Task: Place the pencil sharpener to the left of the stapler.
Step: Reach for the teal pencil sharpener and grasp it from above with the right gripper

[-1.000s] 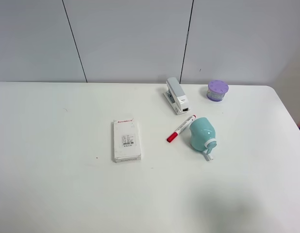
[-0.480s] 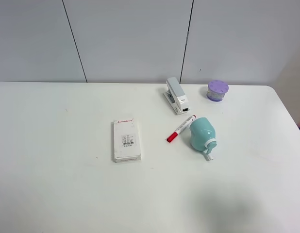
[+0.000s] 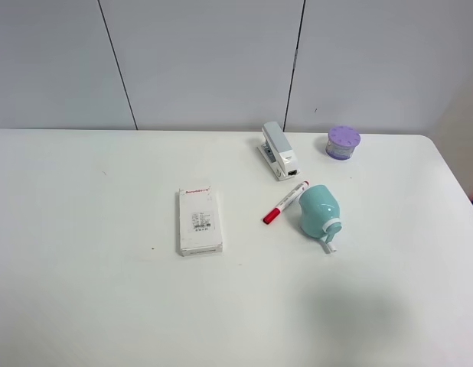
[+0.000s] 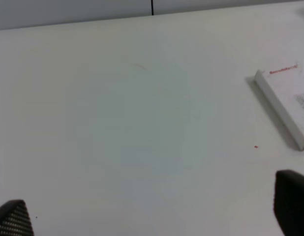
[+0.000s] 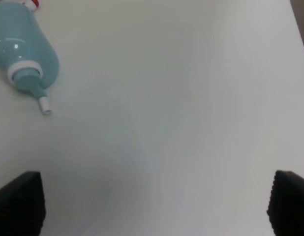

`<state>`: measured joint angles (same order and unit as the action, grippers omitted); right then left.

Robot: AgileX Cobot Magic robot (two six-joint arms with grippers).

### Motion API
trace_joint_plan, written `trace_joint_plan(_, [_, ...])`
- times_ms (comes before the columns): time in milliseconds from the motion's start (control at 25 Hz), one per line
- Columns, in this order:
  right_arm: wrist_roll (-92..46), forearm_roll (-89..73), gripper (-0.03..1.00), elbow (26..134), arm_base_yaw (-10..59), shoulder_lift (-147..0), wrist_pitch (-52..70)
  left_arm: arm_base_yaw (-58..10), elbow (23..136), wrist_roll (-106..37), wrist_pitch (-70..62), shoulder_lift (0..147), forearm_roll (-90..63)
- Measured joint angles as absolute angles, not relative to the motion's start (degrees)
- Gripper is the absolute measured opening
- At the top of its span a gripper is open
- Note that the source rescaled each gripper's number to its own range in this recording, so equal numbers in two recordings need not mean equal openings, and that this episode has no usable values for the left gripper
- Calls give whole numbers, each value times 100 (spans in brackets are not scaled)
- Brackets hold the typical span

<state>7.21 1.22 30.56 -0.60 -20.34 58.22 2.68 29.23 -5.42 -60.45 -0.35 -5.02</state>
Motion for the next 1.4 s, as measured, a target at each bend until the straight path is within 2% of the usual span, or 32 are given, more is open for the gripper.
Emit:
trace_joint_plan(80, [574, 86, 70, 3387, -60, -2662, 5398, 268, 2923, -542, -6045, -35, -502])
trace_joint_plan(200, [228, 148, 90, 4016, -60, -3848, 5203, 268, 2923, -542, -6045, -35, -502])
trace_joint_plan(320, [96, 280, 98, 4665, 66, -5053, 5256, 268, 2923, -542, -6045, -35, -502])
trace_joint_plan(600, [468, 311, 99, 6133, 1281, -7398, 5322, 268, 2923, -542, -6045, -35, -502])
trace_joint_plan(800, [752, 311, 100, 6635, 1873, -8471, 5361, 268, 2923, -542, -6045, -35, -502])
trace_joint_plan(1040, [1020, 305, 100, 6642, 2229, -9464, 4987, 268, 2923, -542, -6045, -35, -502])
trace_joint_plan(1400, [626, 114, 100, 6642, 2291, -10432, 4428, 268, 2923, -542, -6045, -35, -502])
